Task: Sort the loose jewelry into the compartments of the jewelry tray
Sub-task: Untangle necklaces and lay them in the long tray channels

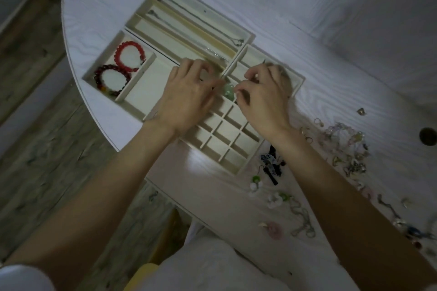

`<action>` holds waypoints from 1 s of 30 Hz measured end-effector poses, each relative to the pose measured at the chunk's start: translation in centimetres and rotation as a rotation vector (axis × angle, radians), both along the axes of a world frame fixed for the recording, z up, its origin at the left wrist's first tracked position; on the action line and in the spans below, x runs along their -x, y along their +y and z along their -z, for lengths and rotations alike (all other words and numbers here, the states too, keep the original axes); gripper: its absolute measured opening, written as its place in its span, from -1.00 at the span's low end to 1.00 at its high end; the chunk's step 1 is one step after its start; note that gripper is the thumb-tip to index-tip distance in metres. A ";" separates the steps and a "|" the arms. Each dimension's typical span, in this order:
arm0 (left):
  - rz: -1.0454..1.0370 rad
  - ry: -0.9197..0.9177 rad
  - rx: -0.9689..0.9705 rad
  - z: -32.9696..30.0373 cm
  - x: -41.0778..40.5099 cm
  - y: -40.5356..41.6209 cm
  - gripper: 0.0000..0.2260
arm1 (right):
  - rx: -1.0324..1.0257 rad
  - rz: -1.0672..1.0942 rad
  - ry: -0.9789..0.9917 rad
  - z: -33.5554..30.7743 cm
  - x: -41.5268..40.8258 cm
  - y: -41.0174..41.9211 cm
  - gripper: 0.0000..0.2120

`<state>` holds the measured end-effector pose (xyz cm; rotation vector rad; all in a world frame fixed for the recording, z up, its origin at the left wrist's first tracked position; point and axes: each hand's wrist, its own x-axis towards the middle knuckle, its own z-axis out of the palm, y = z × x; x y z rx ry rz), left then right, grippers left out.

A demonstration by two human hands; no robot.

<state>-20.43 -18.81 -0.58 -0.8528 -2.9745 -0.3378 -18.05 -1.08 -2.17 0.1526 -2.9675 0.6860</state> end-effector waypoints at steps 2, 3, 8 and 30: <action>0.030 -0.019 0.024 0.2 0.7 0.3 -0.63 | -0.036 0.015 -0.025 -0.1 0.1 -0.7 -0.87; 0.037 -0.022 0.030 0.3 0.8 0.4 -0.63 | -0.019 0.012 -0.041 -0.2 0.1 -0.9 -0.87; 0.082 0.010 0.023 0.7 1.3 -0.1 -0.70 | 0.041 -0.020 -0.042 0.0 0.2 -0.2 -0.89; 0.236 0.109 0.076 0.3 1.6 -0.5 -0.75 | -0.167 -0.190 0.019 -0.4 0.5 0.6 -0.71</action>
